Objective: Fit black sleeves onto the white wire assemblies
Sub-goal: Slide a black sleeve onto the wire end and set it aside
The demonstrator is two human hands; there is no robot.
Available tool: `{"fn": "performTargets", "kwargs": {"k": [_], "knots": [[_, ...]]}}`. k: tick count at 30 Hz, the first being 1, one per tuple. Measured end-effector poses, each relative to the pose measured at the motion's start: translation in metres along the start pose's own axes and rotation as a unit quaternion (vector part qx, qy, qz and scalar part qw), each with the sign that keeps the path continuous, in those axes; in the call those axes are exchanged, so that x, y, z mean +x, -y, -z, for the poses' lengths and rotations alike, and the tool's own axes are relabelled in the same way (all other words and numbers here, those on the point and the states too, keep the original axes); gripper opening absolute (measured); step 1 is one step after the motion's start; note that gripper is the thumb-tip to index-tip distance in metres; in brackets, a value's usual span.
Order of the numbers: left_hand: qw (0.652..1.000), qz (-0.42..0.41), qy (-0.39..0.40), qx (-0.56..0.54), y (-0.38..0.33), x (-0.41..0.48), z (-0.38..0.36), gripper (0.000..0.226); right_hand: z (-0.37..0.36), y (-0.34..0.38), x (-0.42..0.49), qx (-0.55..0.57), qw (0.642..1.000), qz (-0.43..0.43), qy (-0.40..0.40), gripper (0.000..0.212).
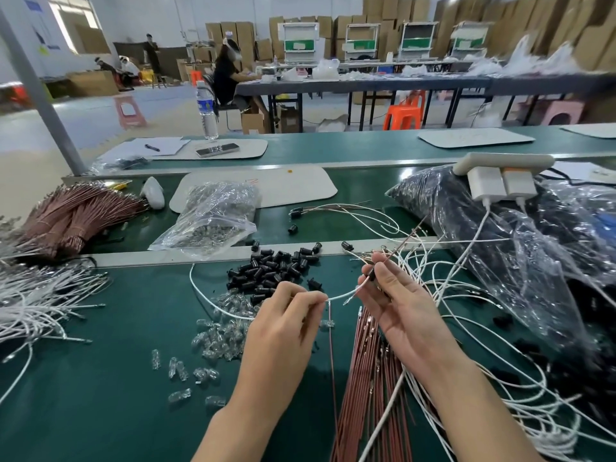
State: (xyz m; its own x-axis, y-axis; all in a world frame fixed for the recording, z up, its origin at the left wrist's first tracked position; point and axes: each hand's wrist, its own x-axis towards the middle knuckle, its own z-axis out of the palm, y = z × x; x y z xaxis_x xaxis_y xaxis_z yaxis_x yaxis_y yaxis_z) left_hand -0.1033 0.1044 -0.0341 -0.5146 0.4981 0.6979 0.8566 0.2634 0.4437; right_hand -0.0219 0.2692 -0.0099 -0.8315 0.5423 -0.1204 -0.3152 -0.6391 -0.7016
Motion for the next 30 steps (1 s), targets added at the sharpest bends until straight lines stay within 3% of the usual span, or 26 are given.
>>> {"fn": "performTargets", "kwargs": {"k": [11,17,30], "knots": [[0.998,0.052,0.002,-0.02,-0.0028,0.0015,0.004,0.006,-0.0033,-0.008,0.0006,-0.071,0.997,-0.001,-0.007,0.032],[0.993,0.098,0.022,-0.065,-0.0032,0.0002,0.0054,0.016,-0.0047,-0.0072,-0.0002,-0.07,0.997,-0.014,0.003,0.019],[0.992,0.103,0.061,-0.032,0.0043,-0.0023,0.0065,0.02,-0.0065,-0.0016,-0.0065,-0.03,0.996,-0.062,0.049,0.021]]}}
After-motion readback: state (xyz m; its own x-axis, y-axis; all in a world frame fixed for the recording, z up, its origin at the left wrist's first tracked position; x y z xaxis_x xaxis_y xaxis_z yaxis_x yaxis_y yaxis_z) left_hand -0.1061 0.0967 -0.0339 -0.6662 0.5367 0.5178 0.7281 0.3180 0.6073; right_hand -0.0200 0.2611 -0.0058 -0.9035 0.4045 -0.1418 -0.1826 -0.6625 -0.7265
